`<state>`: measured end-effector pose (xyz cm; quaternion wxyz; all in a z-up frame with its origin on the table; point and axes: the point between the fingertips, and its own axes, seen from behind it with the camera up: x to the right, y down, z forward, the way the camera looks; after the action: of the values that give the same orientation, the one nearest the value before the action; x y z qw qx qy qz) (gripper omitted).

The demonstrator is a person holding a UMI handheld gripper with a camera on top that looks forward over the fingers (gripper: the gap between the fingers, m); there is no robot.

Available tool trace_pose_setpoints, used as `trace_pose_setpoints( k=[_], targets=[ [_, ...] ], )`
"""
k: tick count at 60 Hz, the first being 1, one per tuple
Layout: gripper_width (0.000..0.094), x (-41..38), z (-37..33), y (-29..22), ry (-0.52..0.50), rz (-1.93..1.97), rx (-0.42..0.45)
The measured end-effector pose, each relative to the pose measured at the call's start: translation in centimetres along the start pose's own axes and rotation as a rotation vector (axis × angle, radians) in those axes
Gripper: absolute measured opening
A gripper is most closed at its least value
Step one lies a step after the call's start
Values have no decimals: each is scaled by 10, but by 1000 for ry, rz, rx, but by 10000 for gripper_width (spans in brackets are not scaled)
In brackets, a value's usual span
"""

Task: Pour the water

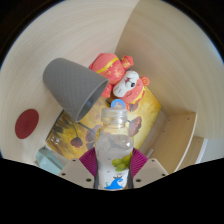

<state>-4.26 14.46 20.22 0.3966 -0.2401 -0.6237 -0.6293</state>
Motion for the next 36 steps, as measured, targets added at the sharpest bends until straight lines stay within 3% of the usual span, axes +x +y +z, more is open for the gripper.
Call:
trace_pose_setpoints(
  k=[10,27,36],
  targets=[
    [390,35,-5,45,35,620,-136],
    [406,42,-22,106,130,1618,-207],
    [407,-18,-20,74,-8,2046,-228]
  ],
)
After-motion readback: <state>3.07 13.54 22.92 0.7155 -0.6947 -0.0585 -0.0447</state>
